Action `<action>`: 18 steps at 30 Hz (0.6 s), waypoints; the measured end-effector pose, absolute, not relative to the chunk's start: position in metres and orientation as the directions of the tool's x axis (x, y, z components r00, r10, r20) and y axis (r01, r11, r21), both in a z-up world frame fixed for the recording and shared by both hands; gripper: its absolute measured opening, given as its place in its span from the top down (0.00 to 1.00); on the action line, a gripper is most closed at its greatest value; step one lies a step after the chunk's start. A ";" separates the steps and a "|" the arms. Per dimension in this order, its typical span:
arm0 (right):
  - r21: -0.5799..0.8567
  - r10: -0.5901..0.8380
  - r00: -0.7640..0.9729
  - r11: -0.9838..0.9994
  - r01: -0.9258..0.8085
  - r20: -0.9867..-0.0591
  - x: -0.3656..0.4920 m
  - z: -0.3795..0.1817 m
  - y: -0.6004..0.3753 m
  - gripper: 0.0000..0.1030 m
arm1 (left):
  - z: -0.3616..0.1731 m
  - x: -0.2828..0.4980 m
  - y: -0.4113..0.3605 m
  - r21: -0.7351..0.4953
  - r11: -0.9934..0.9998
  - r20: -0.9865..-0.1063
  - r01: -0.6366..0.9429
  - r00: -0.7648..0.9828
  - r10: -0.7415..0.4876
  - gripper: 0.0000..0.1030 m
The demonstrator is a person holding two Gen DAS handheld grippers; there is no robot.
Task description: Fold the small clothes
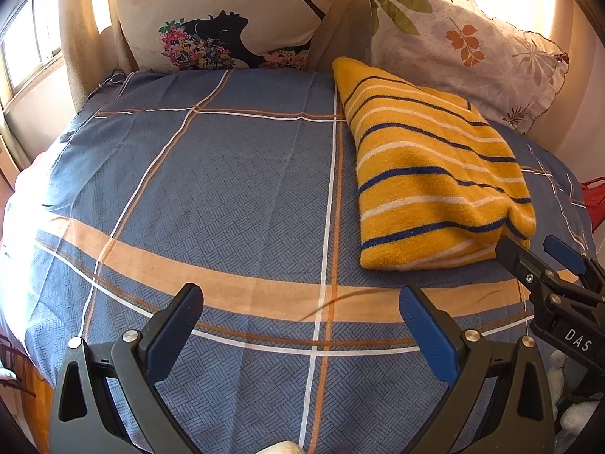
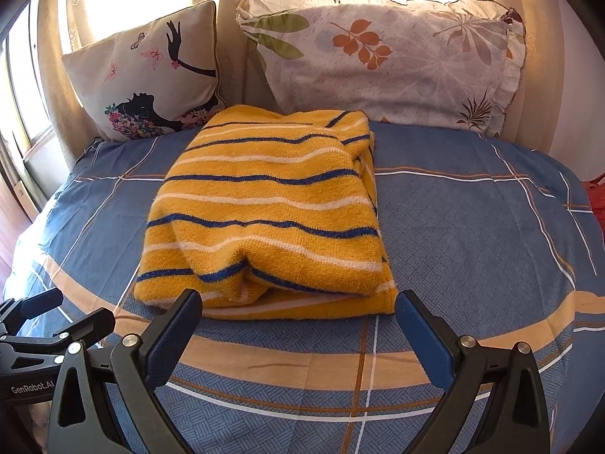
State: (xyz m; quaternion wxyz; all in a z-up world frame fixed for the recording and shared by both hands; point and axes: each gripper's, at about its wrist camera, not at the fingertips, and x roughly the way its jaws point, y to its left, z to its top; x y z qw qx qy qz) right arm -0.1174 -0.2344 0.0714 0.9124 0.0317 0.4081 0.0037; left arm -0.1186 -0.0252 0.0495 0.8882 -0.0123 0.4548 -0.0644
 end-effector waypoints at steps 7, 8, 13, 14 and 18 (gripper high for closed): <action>0.047 0.033 0.672 0.999 0.004 -0.740 -0.121 0.073 -0.228 0.00 | 0.050 -0.121 -0.022 -0.097 0.991 -0.808 0.089 0.574 -0.131 0.00; 0.047 0.034 0.672 0.999 0.002 -0.740 -0.122 0.073 -0.228 0.00 | 0.050 -0.121 -0.021 -0.099 0.991 -0.808 0.088 0.574 -0.132 0.00; 0.048 0.039 0.674 0.999 -0.005 -0.738 -0.126 0.074 -0.225 0.00 | 0.053 -0.126 -0.020 -0.107 0.990 -0.803 0.088 0.580 -0.138 0.00; 0.048 0.040 0.675 0.999 -0.006 -0.737 -0.127 0.075 -0.224 0.00 | 0.054 -0.128 -0.020 -0.103 0.991 -0.801 0.086 0.583 -0.134 0.00; 0.050 0.044 0.680 0.999 -0.010 -0.732 -0.133 0.076 -0.223 0.00 | 0.059 -0.134 -0.020 -0.091 0.992 -0.793 0.086 0.596 -0.124 0.00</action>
